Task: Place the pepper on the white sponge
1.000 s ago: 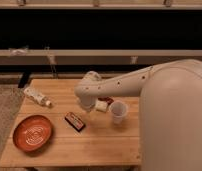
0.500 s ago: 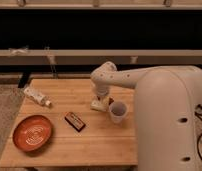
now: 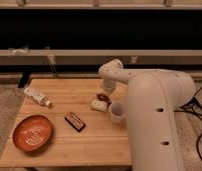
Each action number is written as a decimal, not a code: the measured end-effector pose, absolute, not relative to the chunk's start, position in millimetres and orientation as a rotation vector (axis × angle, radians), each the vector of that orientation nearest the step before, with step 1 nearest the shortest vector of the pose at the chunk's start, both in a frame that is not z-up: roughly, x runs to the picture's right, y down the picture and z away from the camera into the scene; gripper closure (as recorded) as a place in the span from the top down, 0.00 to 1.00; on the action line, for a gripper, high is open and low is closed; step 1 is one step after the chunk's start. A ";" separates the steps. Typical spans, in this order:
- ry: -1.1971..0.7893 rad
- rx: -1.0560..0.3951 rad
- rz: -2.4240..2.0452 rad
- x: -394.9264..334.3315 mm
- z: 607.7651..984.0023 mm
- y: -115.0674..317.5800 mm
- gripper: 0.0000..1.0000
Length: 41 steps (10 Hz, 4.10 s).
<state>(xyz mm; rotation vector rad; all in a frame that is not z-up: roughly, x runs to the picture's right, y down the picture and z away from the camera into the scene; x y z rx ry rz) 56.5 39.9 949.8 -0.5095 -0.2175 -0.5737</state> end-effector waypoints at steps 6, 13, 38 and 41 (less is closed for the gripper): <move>-0.219 -0.561 -0.539 61.4 953.2 54.1 0.80; -0.238 -0.574 -0.523 49.5 957.7 61.6 0.37; -0.324 -0.579 -0.718 -67.0 874.7 94.9 0.00; -0.327 -0.591 -0.714 -65.5 869.0 101.2 0.00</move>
